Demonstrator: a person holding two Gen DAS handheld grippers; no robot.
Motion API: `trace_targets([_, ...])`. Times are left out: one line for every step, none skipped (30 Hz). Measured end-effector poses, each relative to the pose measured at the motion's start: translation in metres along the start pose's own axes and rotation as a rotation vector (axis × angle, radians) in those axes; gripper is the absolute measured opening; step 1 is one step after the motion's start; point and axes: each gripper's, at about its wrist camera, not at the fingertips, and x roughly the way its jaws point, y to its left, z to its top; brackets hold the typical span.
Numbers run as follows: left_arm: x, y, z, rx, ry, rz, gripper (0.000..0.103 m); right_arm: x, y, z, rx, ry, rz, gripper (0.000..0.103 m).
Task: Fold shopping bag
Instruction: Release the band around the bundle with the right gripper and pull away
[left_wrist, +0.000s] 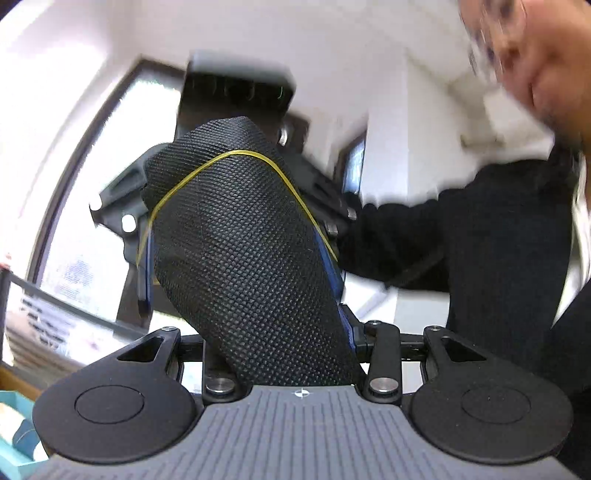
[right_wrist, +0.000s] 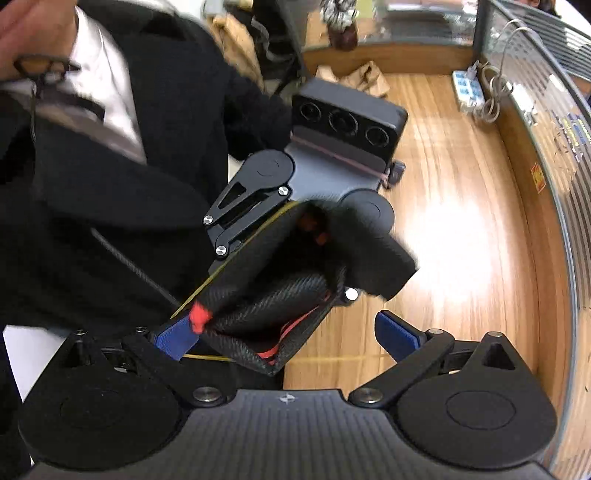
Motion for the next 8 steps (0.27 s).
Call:
trace_targets([-0.003, 0.004, 0.004, -0.029, 0.003, -0.002, 0.043, -0.005, -0.005, -0.003, 0.022, -0.069, 0.013, 0.103])
trace_targets([-0.007, 0.008, 0.009, -0.066, 0.007, -0.012, 0.043, -0.009, -0.011, -0.008, 0.050, -0.150, 0.024, 0.103])
trace_targets([-0.009, 0.011, 0.013, -0.081, 0.009, -0.018, 0.043, -0.010, -0.021, -0.018, 0.086, -0.235, 0.049, 0.103])
trace_targets([-0.011, 0.014, 0.016, -0.085, 0.011, -0.023, 0.043, -0.009, -0.030, -0.028, 0.123, -0.298, 0.095, 0.102])
trace_targets([-0.014, 0.014, 0.020, -0.086, 0.005, -0.022, 0.043, -0.007, -0.040, -0.038, 0.159, -0.361, 0.141, 0.102])
trace_targets([-0.017, 0.013, 0.024, -0.085, -0.002, -0.017, 0.043, -0.003, -0.049, -0.049, 0.196, -0.426, 0.195, 0.102])
trace_targets([-0.022, 0.012, 0.028, -0.087, -0.009, -0.011, 0.043, 0.003, -0.058, -0.060, 0.234, -0.493, 0.261, 0.102])
trace_targets([-0.028, 0.012, 0.032, -0.103, -0.018, -0.008, 0.043, 0.011, -0.068, -0.072, 0.274, -0.584, 0.331, 0.102])
